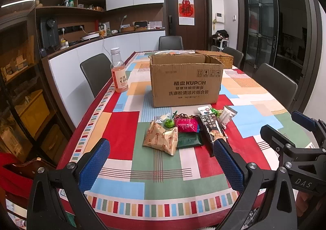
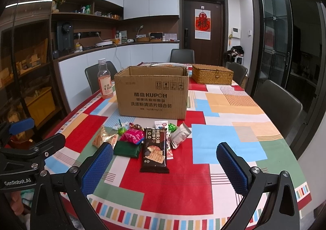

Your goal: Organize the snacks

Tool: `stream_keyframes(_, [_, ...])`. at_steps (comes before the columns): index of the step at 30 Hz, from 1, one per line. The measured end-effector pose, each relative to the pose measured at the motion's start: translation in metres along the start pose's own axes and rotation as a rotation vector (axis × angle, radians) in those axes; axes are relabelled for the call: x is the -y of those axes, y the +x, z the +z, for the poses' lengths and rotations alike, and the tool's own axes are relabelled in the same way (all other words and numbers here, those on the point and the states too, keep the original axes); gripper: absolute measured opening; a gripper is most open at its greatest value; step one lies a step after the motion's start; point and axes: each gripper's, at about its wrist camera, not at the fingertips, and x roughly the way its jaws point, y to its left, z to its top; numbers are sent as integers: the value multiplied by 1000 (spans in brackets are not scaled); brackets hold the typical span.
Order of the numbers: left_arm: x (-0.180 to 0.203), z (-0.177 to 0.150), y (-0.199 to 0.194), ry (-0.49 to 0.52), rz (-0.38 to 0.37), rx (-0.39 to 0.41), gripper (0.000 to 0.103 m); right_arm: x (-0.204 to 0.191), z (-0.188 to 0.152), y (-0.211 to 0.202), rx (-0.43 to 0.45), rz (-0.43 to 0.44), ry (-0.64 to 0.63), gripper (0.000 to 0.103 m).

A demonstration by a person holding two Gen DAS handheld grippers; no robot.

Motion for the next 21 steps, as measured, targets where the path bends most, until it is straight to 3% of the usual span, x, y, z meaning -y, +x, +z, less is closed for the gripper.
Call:
stream_keyframes(12, [-4, -3, 12, -3, -8, -32, 103, -1, -1, 6, -26, 6, -6, 103])
stream_keyframes(21, [-9, -3, 39, -7, -23, -66, 103, -4, -2, 35, -110, 32, -17, 103])
